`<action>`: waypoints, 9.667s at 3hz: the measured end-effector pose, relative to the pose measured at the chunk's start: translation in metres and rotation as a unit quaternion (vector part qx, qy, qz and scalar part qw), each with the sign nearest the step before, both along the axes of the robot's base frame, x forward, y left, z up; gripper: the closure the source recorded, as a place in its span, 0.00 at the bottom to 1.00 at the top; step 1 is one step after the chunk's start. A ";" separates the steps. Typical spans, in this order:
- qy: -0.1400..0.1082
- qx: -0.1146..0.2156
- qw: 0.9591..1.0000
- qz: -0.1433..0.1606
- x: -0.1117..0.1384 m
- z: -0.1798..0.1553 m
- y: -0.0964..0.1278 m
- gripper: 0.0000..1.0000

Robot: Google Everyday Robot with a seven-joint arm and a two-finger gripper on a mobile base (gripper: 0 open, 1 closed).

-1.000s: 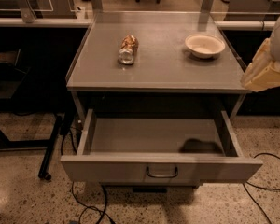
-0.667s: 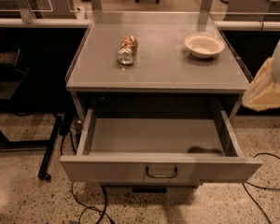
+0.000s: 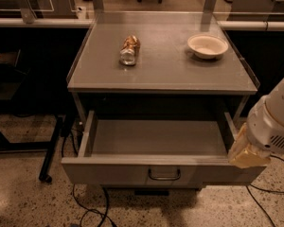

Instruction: Close top drawer

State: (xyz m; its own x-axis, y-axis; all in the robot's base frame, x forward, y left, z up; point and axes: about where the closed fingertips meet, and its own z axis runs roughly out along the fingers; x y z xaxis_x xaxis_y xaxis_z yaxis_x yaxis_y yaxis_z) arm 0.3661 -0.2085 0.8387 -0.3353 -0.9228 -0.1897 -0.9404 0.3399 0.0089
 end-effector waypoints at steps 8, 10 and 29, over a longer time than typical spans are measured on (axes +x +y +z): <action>0.029 -0.019 0.999 -0.034 0.052 -0.166 0.028 1.00; 0.029 -0.019 0.999 -0.034 0.052 -0.166 0.028 0.57; -0.024 -0.058 0.993 -0.100 0.131 -0.173 0.009 0.64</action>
Offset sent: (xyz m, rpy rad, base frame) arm -0.0125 0.0257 -0.0909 0.0421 0.1111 -0.0596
